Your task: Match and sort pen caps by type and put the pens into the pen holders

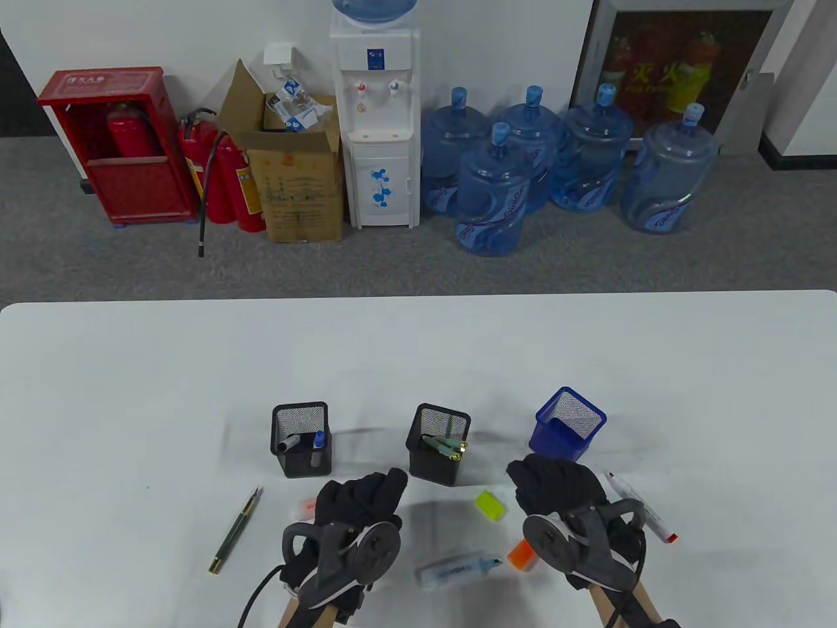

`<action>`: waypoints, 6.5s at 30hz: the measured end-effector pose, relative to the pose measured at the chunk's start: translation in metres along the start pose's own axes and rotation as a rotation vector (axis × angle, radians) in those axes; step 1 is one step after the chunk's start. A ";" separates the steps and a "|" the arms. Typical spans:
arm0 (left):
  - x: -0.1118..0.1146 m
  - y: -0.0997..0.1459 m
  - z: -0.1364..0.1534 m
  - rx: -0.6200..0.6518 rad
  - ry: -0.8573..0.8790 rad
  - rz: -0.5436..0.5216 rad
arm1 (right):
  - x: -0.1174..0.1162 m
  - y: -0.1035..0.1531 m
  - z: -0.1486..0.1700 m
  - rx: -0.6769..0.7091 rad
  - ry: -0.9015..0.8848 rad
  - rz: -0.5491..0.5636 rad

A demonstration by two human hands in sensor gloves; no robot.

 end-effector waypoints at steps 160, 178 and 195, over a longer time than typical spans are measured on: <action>0.016 0.006 -0.038 0.101 -0.095 0.115 | 0.016 -0.058 0.057 -0.104 0.482 -0.155; 0.016 0.004 -0.031 0.070 -0.104 0.138 | 0.011 -0.021 0.067 -0.170 0.129 -0.039; 0.013 0.001 -0.020 0.005 -0.139 0.107 | -0.045 0.029 0.122 -0.320 0.229 -0.309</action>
Point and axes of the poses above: the tracker on the back of each hand, its own z axis roughly to the little-finger side, its own y axis roughly from the fingertips to the wrist, x = y × z, the point moved 5 cm from there along -y, roughly from the wrist to the fingertips, and after that the axes turned 5 degrees about y, right-handed, at the moved point
